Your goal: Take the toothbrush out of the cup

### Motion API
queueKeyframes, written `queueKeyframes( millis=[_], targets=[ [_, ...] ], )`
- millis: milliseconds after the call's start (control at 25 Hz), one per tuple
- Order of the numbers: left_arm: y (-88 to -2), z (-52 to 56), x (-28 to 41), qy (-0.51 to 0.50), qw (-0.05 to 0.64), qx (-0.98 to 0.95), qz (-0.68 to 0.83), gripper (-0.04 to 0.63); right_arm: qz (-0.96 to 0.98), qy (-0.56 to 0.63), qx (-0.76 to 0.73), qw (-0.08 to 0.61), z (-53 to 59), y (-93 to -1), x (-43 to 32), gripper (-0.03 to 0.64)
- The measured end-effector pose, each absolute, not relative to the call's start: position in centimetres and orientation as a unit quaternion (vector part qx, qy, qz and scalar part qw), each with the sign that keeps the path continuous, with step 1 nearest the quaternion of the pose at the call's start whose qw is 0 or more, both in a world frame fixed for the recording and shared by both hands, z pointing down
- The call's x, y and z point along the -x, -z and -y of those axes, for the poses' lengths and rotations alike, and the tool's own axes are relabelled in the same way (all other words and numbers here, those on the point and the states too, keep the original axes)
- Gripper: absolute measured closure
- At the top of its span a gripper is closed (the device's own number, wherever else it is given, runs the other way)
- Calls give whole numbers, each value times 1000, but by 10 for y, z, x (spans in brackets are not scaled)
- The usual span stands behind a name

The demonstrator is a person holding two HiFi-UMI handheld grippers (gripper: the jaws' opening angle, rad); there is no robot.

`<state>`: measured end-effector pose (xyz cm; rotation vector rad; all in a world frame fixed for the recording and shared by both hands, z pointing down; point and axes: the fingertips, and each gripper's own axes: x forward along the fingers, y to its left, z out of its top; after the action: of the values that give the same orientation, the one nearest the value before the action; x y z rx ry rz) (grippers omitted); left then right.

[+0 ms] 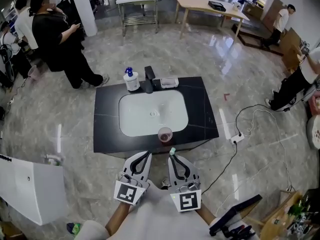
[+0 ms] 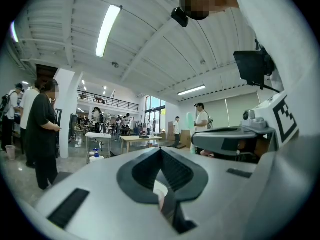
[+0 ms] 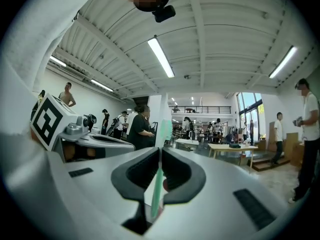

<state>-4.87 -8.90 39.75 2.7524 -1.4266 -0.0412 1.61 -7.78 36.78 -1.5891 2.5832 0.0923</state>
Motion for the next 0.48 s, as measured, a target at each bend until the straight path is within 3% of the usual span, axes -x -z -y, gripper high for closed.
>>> queueKeyframes(
  millis=[480],
  targets=[
    [-398,86,47,13,22,-889,456,600,-851,-29,522,55,79,-370,-13,591]
  ],
)
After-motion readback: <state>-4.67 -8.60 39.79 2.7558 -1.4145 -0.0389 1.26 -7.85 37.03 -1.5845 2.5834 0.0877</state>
